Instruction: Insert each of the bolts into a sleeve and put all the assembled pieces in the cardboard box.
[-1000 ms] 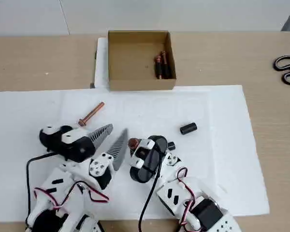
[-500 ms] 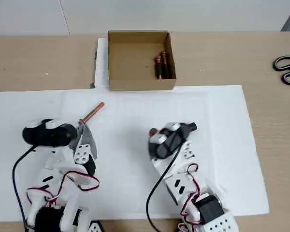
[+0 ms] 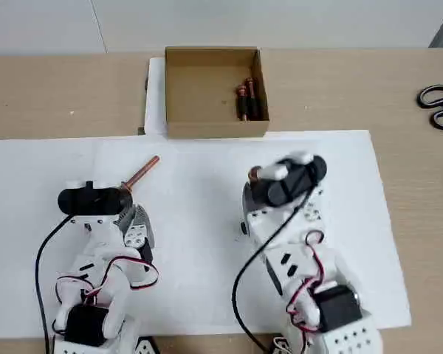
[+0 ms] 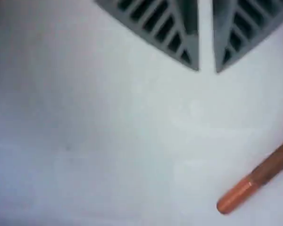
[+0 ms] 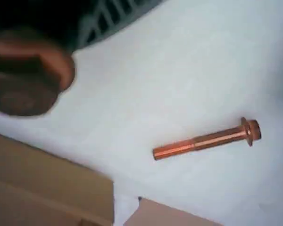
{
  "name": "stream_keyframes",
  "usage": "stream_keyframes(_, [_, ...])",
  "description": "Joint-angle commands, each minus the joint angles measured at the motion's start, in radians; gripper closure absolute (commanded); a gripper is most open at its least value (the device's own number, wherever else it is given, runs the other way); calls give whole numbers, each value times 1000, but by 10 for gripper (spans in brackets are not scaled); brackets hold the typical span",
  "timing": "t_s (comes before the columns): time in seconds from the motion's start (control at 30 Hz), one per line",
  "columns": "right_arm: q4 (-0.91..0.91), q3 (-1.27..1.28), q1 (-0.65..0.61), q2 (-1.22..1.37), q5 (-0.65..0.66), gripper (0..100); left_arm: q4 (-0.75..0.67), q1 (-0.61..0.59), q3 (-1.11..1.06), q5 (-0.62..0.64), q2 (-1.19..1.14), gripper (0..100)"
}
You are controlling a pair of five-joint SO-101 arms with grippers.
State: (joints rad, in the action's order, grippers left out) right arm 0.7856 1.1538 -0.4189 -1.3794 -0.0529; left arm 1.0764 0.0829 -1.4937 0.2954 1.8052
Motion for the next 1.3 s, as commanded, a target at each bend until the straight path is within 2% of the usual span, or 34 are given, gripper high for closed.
stream_keyframes(0.0, [-8,-141,10,176,-8,995,-40,-20,4,5,3,993])
stream_keyframes(0.33, [-228,-373,24,641,-8,995,-34,-40,4,3,3,993])
stream_keyframes(0.9, [-226,-1336,125,1667,-8,995,-34,-40,4,2,3,993])
stream_keyframes(1.27, [-228,-1832,122,2100,-8,995,-31,-40,8,0,3,993])
